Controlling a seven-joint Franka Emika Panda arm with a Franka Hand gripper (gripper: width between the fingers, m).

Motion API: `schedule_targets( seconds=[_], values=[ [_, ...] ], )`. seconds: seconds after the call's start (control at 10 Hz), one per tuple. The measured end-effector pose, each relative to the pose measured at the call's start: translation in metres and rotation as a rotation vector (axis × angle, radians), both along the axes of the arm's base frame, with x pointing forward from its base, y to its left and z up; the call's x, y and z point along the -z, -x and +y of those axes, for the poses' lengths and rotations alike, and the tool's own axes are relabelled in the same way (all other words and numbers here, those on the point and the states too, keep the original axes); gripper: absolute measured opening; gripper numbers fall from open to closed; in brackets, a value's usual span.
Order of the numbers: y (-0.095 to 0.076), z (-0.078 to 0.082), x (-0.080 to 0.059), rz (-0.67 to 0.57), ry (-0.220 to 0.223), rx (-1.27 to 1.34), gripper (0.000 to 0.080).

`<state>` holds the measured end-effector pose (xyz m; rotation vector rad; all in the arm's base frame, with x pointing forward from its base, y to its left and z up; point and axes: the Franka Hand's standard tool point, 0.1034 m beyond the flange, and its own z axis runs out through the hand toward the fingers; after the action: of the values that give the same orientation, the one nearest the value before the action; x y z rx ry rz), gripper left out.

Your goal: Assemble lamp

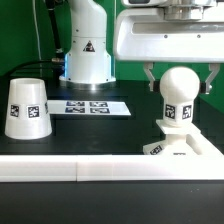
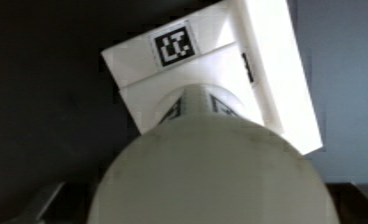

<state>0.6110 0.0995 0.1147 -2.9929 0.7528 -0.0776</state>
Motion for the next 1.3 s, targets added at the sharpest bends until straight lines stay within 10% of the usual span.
schedule_targets(
  seconds=[1.3],
  values=[
    [0.0014,0.0051,0.0027,0.163,-0.190,1.134,0.0579]
  ],
)
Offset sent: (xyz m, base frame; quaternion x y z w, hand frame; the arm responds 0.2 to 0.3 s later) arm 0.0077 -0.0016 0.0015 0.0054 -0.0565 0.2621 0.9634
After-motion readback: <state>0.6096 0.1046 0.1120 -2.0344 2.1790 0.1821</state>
